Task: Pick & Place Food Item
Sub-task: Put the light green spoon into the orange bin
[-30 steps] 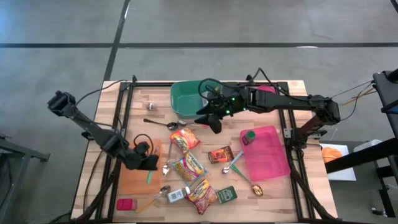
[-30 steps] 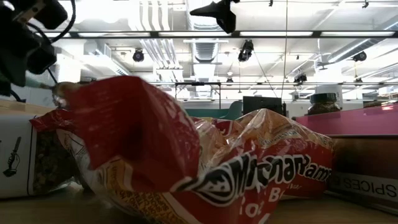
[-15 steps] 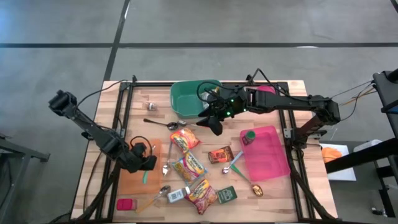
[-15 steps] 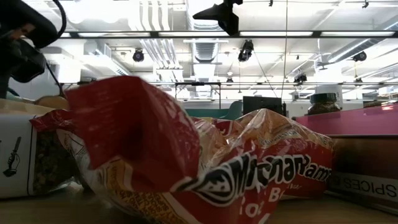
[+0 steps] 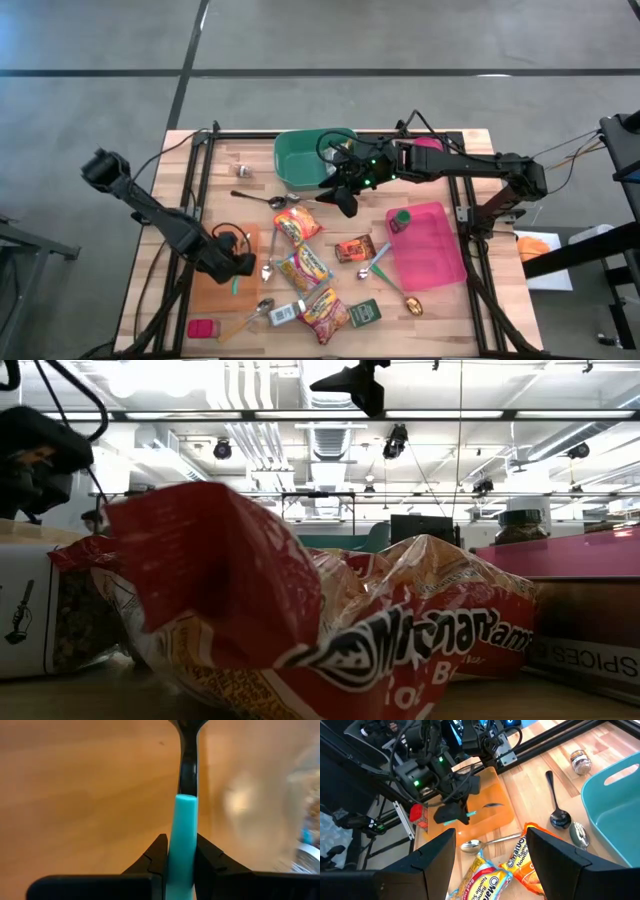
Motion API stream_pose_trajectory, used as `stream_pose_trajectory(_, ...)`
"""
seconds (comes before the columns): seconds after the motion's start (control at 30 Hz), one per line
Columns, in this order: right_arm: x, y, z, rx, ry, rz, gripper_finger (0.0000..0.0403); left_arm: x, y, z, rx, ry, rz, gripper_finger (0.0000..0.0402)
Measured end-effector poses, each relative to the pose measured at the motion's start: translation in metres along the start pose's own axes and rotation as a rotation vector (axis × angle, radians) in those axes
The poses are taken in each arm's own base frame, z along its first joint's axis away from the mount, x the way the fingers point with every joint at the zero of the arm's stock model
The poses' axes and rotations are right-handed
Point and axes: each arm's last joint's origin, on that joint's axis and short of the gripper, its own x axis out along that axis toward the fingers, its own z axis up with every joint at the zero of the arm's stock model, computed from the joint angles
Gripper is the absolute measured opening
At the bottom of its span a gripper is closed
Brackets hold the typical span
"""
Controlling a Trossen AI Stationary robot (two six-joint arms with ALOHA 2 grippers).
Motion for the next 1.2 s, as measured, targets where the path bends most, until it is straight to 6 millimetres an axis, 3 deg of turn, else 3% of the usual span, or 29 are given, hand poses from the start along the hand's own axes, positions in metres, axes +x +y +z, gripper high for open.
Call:
stream_pose_trajectory(0.33,0.000,0.000,0.000,0.003,-0.001,-0.002,0.0238,0.015,-0.012,0.001,0.097,-0.051,0.037,0.0046)
stream_pose_trajectory(0.83,0.000,0.000,0.000,0.003,-0.002,-0.002,0.0238,0.022,-0.015,0.004,-0.016,-0.022,0.063,0.0046)
stream_pose_trajectory(1.0,0.000,0.000,0.000,0.003,-0.002,-0.003,0.0238,0.022,-0.014,0.004,-0.013,-0.011,0.081,0.0080)
stream_pose_trajectory(1.2,0.000,0.000,0.000,0.003,0.000,-0.002,0.0238,0.022,-0.014,0.004,-0.006,-0.008,0.076,0.0090)
